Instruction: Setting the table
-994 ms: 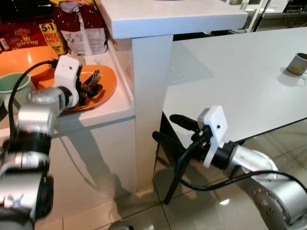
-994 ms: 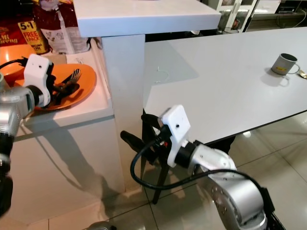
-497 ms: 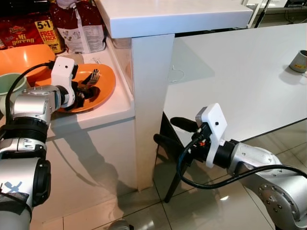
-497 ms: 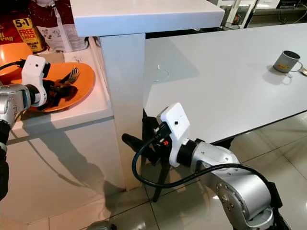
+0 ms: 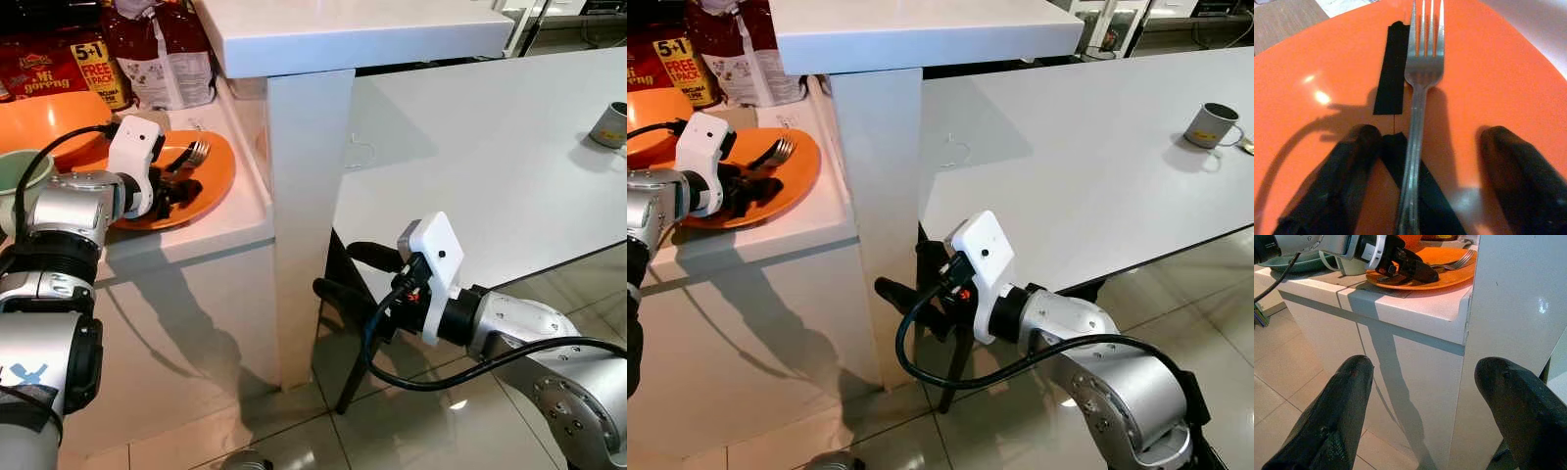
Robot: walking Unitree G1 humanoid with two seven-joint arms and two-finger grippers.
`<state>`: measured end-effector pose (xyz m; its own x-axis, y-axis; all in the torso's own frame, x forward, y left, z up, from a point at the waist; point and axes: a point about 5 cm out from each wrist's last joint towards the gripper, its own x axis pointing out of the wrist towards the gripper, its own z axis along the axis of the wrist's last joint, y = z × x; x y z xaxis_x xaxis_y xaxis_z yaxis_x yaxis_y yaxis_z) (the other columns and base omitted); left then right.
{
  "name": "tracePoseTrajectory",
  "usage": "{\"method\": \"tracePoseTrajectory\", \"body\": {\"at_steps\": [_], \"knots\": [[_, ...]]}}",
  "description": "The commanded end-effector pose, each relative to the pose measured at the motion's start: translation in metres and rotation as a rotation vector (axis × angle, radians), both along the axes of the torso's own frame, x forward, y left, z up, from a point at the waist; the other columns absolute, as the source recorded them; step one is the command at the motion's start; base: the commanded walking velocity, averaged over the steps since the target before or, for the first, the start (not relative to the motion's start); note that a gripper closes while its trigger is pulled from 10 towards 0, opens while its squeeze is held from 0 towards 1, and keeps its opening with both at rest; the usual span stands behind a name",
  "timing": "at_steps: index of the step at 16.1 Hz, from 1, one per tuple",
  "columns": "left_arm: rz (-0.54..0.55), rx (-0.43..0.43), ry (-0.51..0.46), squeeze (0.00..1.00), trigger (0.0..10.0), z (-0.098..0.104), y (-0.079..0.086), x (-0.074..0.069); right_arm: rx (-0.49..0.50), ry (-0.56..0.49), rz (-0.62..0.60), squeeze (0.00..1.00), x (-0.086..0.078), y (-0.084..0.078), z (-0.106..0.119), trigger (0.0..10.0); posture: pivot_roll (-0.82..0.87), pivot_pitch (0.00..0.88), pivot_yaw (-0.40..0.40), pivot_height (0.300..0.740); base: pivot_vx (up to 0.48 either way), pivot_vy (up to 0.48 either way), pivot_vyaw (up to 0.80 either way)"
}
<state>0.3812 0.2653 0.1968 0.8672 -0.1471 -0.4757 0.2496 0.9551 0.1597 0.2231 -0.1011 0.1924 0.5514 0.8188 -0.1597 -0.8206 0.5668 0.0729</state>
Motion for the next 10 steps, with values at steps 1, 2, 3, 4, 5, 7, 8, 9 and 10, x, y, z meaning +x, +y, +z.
{"method": "tracePoseTrajectory", "body": {"at_steps": [1,2,3,4,5,7,8,9,10], "knots": [[0.009,0.047,0.026,0.00,0.0,-0.0006,0.0058,-0.0010,-0.011,-0.011,0.009,0.00,-0.0006,-0.0001,0.0037,10.0,0.06,0.032,-0.012,0.740,0.000,0.000,0.00],[0.005,0.053,0.027,0.00,0.0,-0.0007,0.0063,-0.0011,-0.013,-0.010,0.011,0.00,-0.0008,0.0001,0.0033,10.0,0.06,0.030,-0.012,0.740,0.000,0.000,0.00],[0.003,0.057,0.027,0.00,0.0,-0.0006,0.0065,-0.0011,-0.014,-0.009,0.011,0.00,-0.0004,0.0002,0.0031,10.0,0.07,0.026,-0.012,0.740,0.000,0.000,0.00],[0.001,0.059,0.027,0.00,0.0,-0.0001,0.0068,-0.0010,-0.015,-0.009,0.012,0.00,0.0002,0.0004,0.0030,10.0,0.07,0.024,-0.012,0.740,0.000,0.000,0.00],[-0.001,0.061,0.027,0.00,0.0,0.0005,0.0066,-0.0008,-0.015,-0.010,0.012,0.00,0.0006,0.0005,0.0031,10.0,0.07,0.022,-0.011,0.740,0.000,0.000,0.00],[-0.022,0.069,0.032,0.00,0.0,0.0004,0.0044,-0.0006,-0.018,-0.013,0.014,0.00,0.0011,0.0008,0.0033,10.0,0.06,0.016,-0.010,0.740,0.000,0.000,0.00],[-0.023,0.071,0.033,0.00,0.0,0.0003,0.0041,-0.0004,-0.019,-0.014,0.015,0.00,0.0013,0.0009,0.0034,10.0,0.06,0.015,-0.011,0.740,0.000,0.000,0.00],[-0.025,0.072,0.034,0.00,0.0,0.0001,0.0041,-0.0005,-0.019,-0.015,0.015,0.00,0.0013,0.0009,0.0034,10.0,0.06,0.015,-0.011,0.740,0.000,0.000,0.00],[-0.030,0.078,0.045,0.00,0.0,-0.0015,0.0036,-0.0010,-0.023,-0.017,0.015,0.00,0.0019,0.0008,0.0033,10.0,0.06,0.009,-0.010,0.740,0.000,0.000,0.00]]}}
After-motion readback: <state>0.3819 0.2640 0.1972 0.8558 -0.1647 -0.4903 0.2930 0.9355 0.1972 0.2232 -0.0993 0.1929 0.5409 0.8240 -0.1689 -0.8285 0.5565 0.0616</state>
